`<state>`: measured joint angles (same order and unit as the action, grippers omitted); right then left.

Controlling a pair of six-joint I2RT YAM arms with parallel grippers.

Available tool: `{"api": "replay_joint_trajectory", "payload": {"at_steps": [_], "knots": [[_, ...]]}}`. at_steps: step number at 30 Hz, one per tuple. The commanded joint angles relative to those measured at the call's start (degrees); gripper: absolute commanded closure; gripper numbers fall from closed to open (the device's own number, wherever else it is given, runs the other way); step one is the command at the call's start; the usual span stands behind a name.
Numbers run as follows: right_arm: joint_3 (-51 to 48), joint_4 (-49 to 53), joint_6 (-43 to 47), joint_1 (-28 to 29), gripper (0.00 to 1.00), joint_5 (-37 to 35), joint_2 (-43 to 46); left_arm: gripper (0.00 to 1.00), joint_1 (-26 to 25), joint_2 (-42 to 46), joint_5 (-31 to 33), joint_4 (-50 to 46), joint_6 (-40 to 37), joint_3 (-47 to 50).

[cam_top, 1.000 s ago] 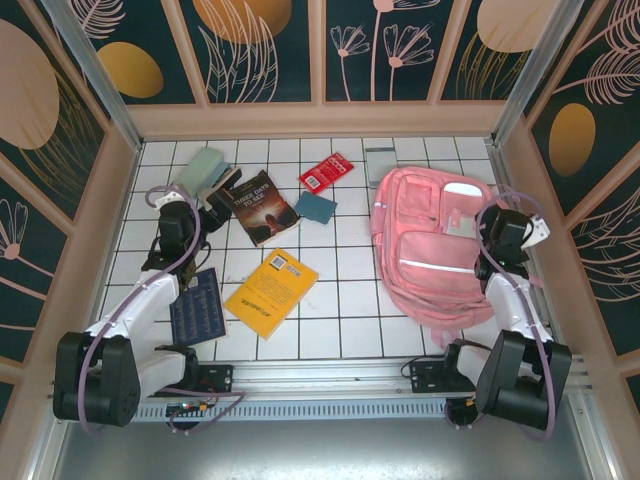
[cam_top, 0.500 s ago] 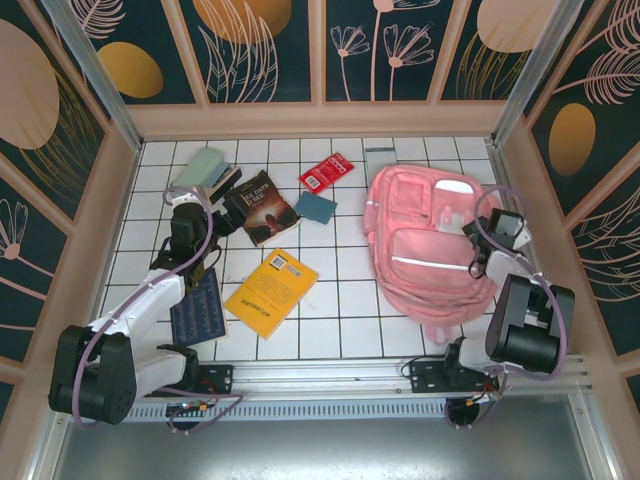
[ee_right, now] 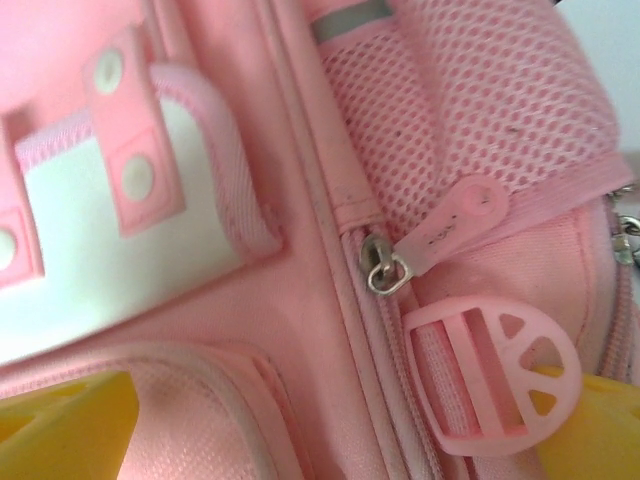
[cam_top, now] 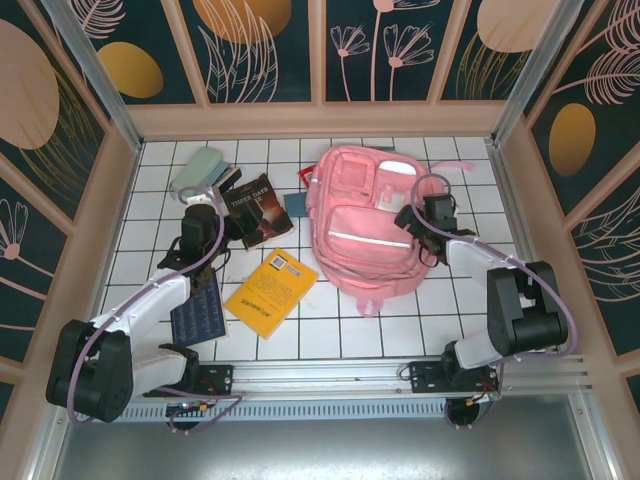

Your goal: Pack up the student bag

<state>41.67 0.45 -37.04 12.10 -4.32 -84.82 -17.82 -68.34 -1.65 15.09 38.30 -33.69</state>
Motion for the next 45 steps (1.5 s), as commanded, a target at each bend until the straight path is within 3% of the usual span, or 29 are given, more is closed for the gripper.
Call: {"api": "replay_joint_trajectory", "payload": {"at_steps": [1, 4, 9, 14, 19, 21, 25, 28, 34, 37, 45], "knots": [[2.7, 0.0, -2.7, 3.6, 0.01, 2.7, -0.5, 0.02, -2.7, -1.0, 1.7, -0.9, -2.5, -2.9], [3.1, 1.2, -2.1, 4.7, 0.01, 2.0, 1.7, 0.01, -5.8, -2.0, 2.5, -1.9, -2.7, -4.4], [2.2, 7.4, 1.2, 6.2, 0.01, -8.6, 7.9, 0.02, -12.4, -4.8, 4.2, -2.4, -2.5, -6.8], [-1.3, 8.7, 4.4, 6.0, 0.08, -14.0, 13.8, 0.12, -19.3, -10.7, 5.0, -2.5, -1.9, -10.3], [-3.2, 4.9, 6.3, 1.7, 0.41, -7.7, 14.0, 0.27, -24.8, -19.3, 6.1, -4.1, -2.1, -15.9], [-3.2, 2.9, 6.7, 0.3, 0.52, -4.9, 13.1, 0.38, -26.6, -22.2, 6.5, -5.0, -2.9, -18.7], [-2.0, 0.3, 6.6, -3.1, 0.57, -0.4, 9.6, 0.60, -29.1, -27.6, 6.8, -5.7, -4.4, -24.3], [-1.2, -0.9, 6.0, -7.0, 0.62, 3.2, 6.3, 0.68, -29.6, -32.1, 6.4, -6.7, -4.3, -26.7], [0.2, -2.6, 6.5, -8.6, 0.66, 6.5, 2.4, 0.67, -29.9, -36.2, 6.8, -7.1, -4.0, -27.5], [1.7, -2.4, 6.8, -8.6, 0.76, 7.2, 1.0, 0.67, -29.9, -37.6, 6.9, -7.5, -3.9, -27.9], [1.0, -1.5, 6.0, -8.8, 0.71, 4.4, 2.0, 0.62, -30.6, -35.3, 8.5, -8.7, -5.2, -27.9]]}}
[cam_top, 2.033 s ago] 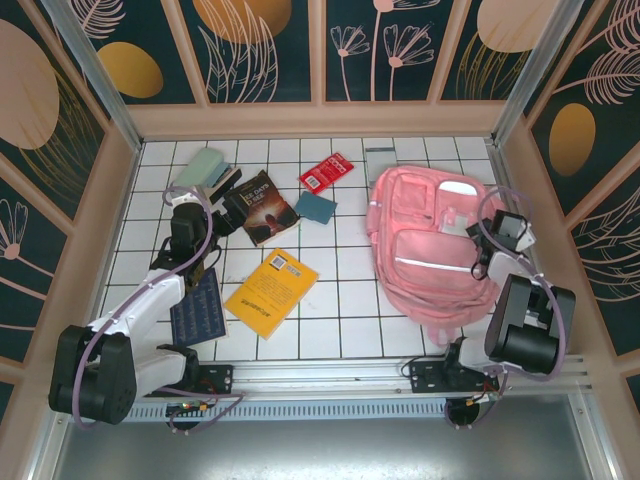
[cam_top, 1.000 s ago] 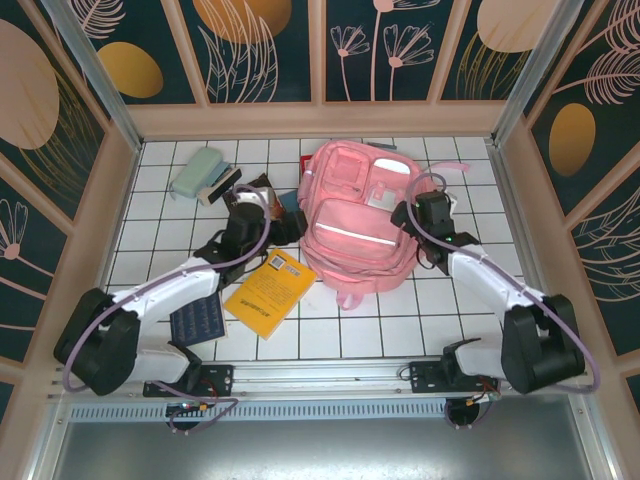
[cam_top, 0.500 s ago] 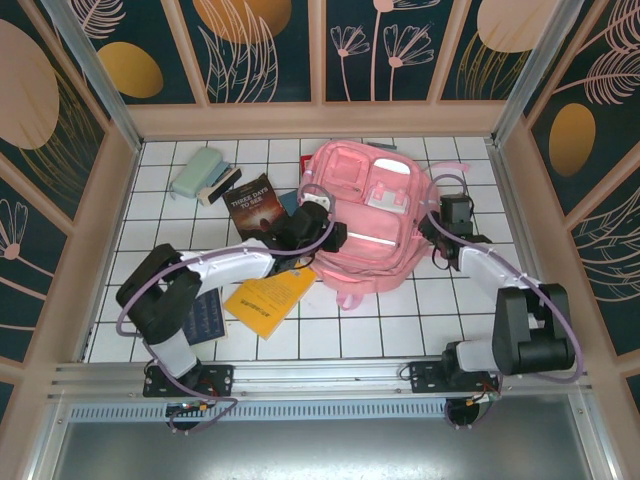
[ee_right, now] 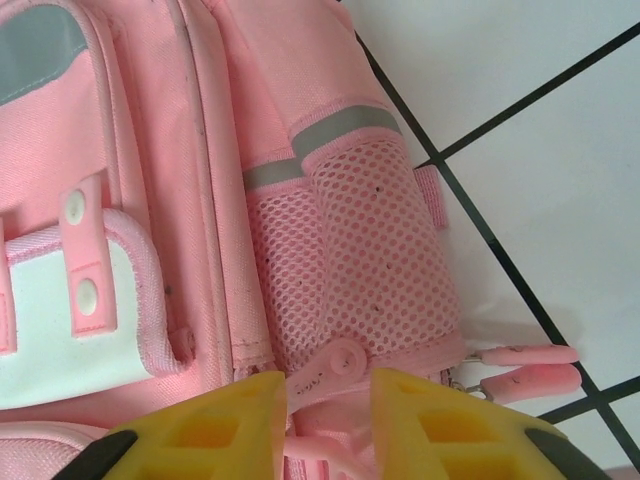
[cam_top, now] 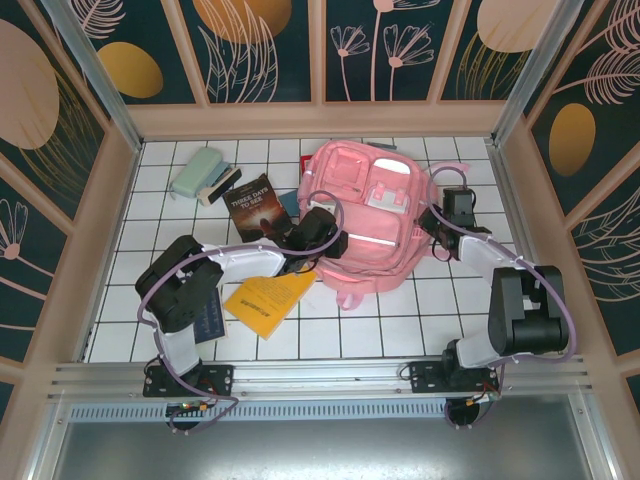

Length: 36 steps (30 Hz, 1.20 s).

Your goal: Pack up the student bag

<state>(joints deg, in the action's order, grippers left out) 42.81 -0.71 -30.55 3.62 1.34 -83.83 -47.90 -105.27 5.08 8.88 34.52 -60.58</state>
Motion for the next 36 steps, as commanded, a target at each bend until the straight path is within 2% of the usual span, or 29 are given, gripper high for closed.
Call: {"api": "replay_joint_trajectory", "payload": {"at_steps": [1, 6, 15, 16, 18, 22, 24, 27, 31, 34, 36], "knots": [[-1.2, -0.6, -0.8, -0.6, 0.71, -1.3, 1.8, 0.61, -1.3, 2.2, 2.1, -2.6, -2.5, -1.4], [-6.4, -1.3, -2.4, -2.6, 0.70, -1.7, 7.1, 0.60, -5.6, 1.4, 3.2, -5.1, -8.9, -6.1], [-13.7, 0.3, -5.8, -7.4, 0.68, -2.5, 18.6, 0.66, -14.1, -7.7, 4.4, -9.3, -17.2, -16.7], [-14.2, 0.5, -6.0, -7.8, 0.68, -2.5, 19.8, 0.67, -14.6, -9.0, 4.7, -9.8, -18.0, -18.0], [-15.0, 0.6, -6.2, -8.3, 0.67, -2.4, 21.3, 0.79, -15.6, -11.9, 4.9, -11.5, -19.3, -21.1], [-15.6, 1.1, -5.8, -8.7, 0.65, -0.6, 22.6, 0.83, -17.0, -17.7, 8.5, -14.7, -20.5, -27.5], [-15.8, 1.3, -5.8, -8.8, 0.65, -0.4, 22.9, 0.80, -17.4, -19.6, 8.1, -15.4, -21.1, -29.5], [-16.3, 1.1, -5.7, -9.1, 0.65, 0.3, 23.3, 0.70, -17.5, -22.5, 8.6, -16.6, -21.3, -32.0], [-16.7, 0.5, -5.6, -9.2, 0.65, 1.1, 23.5, 0.61, -17.6, -27.1, 13.5, -20.0, -21.2, -36.2], [-16.7, 0.2, -5.4, -9.3, 0.64, 1.9, 23.2, 0.64, -17.6, -29.7, 16.8, -22.3, -21.0, -38.6], [-16.7, 0.0, -5.3, -9.3, 0.64, 2.4, 23.0, 0.72, -17.5, -30.9, 18.6, -23.6, -20.7, -40.0]]}}
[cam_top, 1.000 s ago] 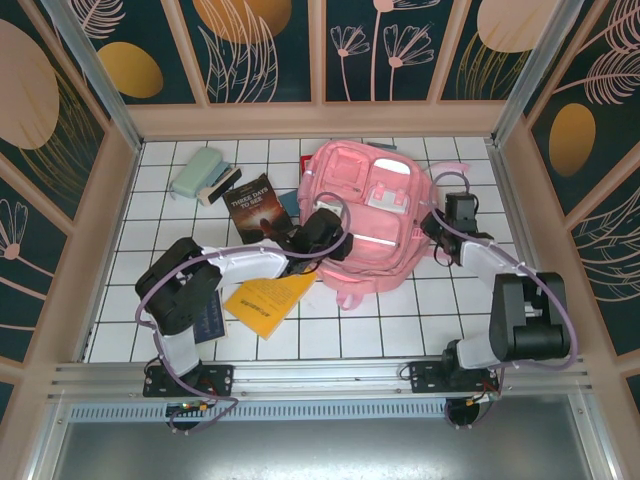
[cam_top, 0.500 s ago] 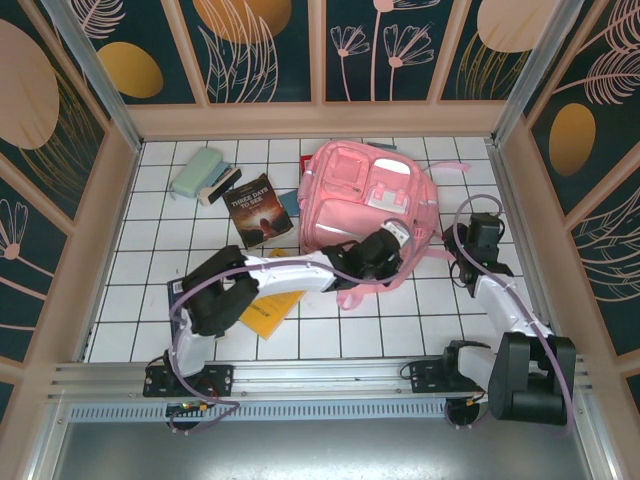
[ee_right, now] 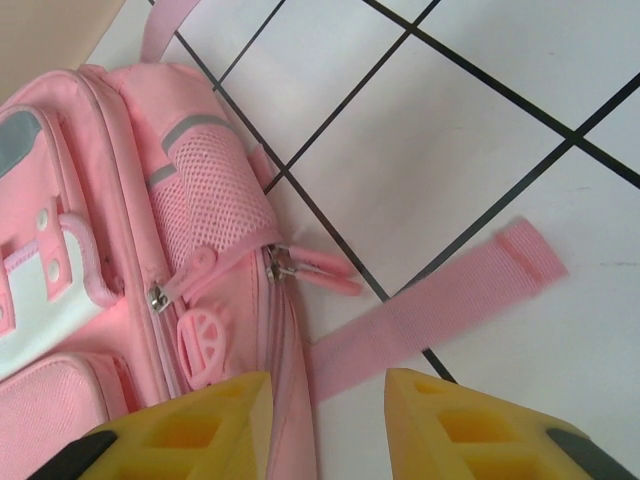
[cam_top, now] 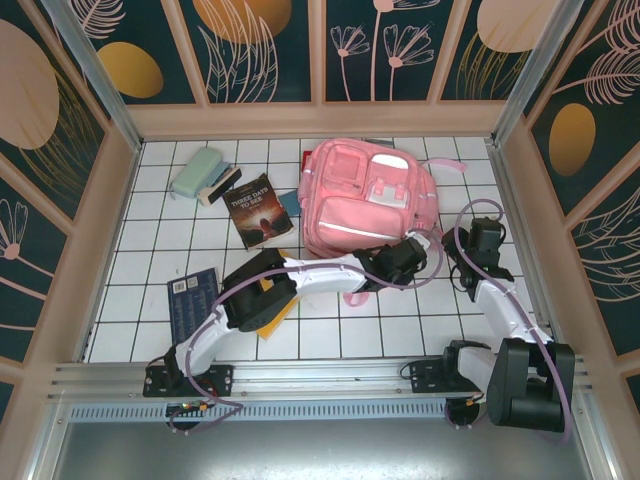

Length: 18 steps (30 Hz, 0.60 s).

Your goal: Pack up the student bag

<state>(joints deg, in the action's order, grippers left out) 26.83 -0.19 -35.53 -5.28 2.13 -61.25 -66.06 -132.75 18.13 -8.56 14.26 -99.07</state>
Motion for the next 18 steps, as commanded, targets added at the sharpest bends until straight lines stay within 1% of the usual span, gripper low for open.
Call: {"api": "replay_joint_trajectory", "payload": {"at_steps": [1, 2, 3, 7, 12, 18], "knots": [[-0.7, -0.6, -0.3, -0.4, 0.64, 1.6, 0.4, 0.77, 0.6, -3.5, 6.5, -6.4, -0.2, -1.7], [-0.7, -0.7, -0.3, -0.4, 0.64, 1.7, 0.3, 0.90, 0.7, -3.4, 7.8, -6.2, 0.0, -1.5], [-0.7, -0.7, -0.3, -0.4, 0.64, 1.9, 0.2, 1.00, 0.7, -3.0, 8.9, -6.0, 0.2, -1.2], [-0.7, -1.1, -0.2, -0.4, 0.64, 2.5, -0.3, 1.00, 0.6, 0.8, 11.9, -4.4, -0.3, 1.6], [-0.4, -1.5, 0.2, -0.3, 0.64, 3.7, -1.1, 1.00, 0.7, 8.0, 14.8, -1.2, -1.3, 9.1], [-0.3, -2.8, 1.1, -0.1, 0.64, 6.5, -2.2, 1.00, 0.8, 14.4, 18.5, -1.5, 0.3, 19.3]]}}
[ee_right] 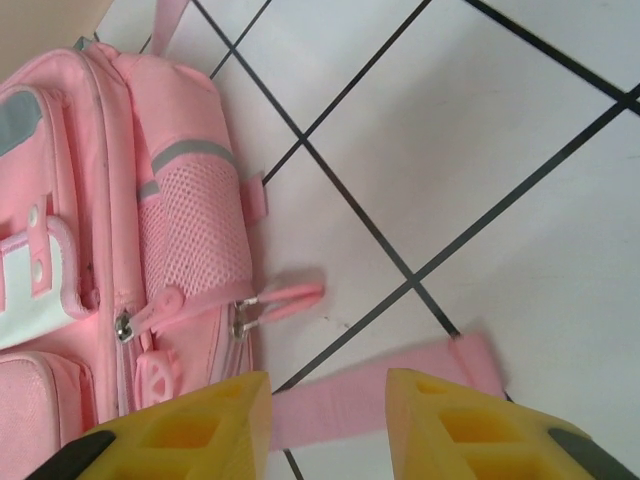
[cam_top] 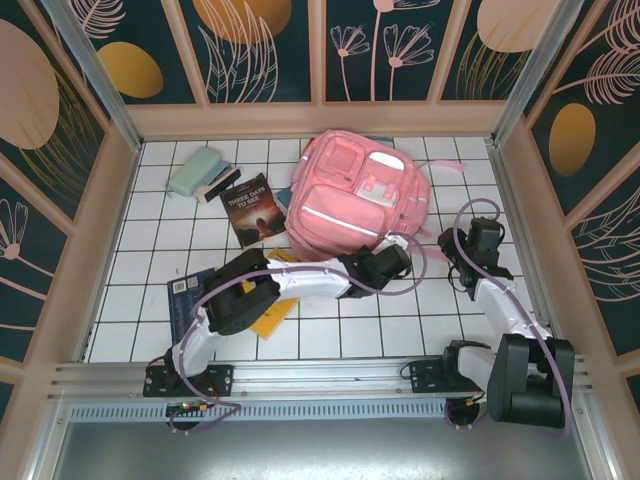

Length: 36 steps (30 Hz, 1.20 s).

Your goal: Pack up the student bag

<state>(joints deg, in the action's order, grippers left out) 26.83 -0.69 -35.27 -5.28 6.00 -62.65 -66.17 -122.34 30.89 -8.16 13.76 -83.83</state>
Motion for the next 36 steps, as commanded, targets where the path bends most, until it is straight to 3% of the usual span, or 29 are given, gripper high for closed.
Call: {"api": "replay_joint_trajectory", "payload": {"at_steps": [1, 7, 13, 17, 21, 24, 26, 36], "knots": [[-0.2, -2.8, 1.2, 0.2, 0.64, 3.7, -1.2, 1.00, 0.9, 5.1, 6.2, -1.9, 1.2, 5.9], [1.8, -6.1, 6.0, 7.1, 0.59, 8.6, -7.3, 1.00, 3.0, 10.5, 9.2, -1.9, 2.9, 13.3], [2.0, -7.8, 12.5, 17.8, 0.58, 0.0, -9.5, 1.00, 4.4, 14.1, 10.6, -1.1, 2.7, 14.8], [0.5, -8.8, 15.4, 18.5, 0.64, 2.1, -8.2, 1.00, 5.4, 15.9, 9.6, 0.0, 2.5, 15.3], [1.8, -8.7, 17.9, 18.9, 0.62, 2.9, -11.2, 1.00, 5.4, 16.1, 8.0, 0.8, 2.6, 15.1], [2.3, -9.3, 19.0, 20.5, 0.64, 1.2, -13.3, 1.00, 5.4, 15.5, 7.5, 1.5, 2.5, 15.3], [2.5, -9.8, 19.6, 21.6, 0.70, 0.1, -14.0, 1.00, 5.4, 14.5, 8.0, 1.8, 2.4, 15.3], [3.4, -12.6, 19.6, 22.7, 0.74, 0.1, -17.9, 1.00, 5.5, 13.6, 8.6, 1.9, 1.9, 14.8]]}}
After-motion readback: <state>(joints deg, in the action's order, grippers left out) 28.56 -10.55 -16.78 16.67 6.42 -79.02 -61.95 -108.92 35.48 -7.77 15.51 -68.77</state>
